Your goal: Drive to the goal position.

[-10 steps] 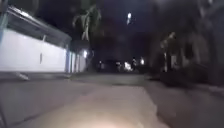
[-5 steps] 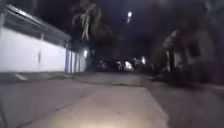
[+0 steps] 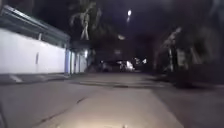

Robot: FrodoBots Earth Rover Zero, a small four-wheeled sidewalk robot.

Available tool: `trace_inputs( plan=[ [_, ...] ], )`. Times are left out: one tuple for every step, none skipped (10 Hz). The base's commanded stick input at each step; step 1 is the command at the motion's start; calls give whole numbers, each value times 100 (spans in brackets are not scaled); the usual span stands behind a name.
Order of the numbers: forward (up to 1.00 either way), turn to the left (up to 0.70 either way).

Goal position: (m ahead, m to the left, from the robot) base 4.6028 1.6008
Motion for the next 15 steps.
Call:
trace_inputs(
  plan=[
    [70, 2],
    [70, 9],
    [70, 17],
    [70, 24],
    [70, 28],
    [70, 32],
    [70, 32],
    [70, 10],
    [70, 0],
    [70, 0],
    [70, 0],
    [70, 0],
    [70, 0],
    [70, 0],
    [70, 0]
  ],
)
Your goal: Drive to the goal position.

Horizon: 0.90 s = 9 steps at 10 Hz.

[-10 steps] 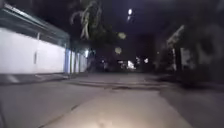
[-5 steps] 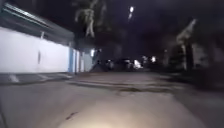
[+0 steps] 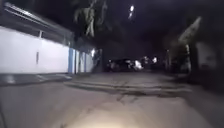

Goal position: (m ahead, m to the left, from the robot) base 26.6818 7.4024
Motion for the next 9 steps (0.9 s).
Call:
trace_inputs(
  plan=[
    [70, 0],
    [70, 0],
    [70, 0],
    [70, 0],
    [70, 0],
    [70, 0],
    [70, 0],
    [70, 0],
    [70, 0]
  ],
)
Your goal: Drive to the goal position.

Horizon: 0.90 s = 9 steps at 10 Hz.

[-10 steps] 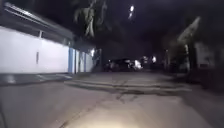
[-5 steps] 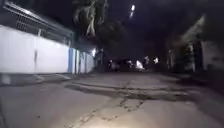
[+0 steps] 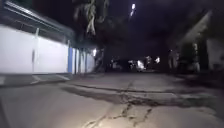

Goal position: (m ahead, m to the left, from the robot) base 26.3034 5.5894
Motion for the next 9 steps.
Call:
trace_inputs(
  plan=[
    [70, 0],
    [70, 0],
    [70, 0],
    [70, 0],
    [70, 0],
    [70, 1],
    [70, 24],
    [70, 26],
    [70, 10]
  ],
)
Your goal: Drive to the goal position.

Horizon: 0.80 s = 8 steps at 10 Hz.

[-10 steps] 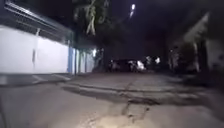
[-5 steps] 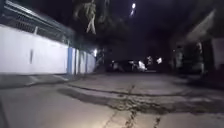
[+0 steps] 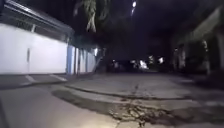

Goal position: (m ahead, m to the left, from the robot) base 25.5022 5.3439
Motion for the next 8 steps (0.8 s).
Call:
trace_inputs(
  plan=[
    [70, 0],
    [70, 0],
    [70, 0],
    [70, 0],
    [70, 0],
    [70, 0],
    [70, 0],
    [70, 0]
  ],
)
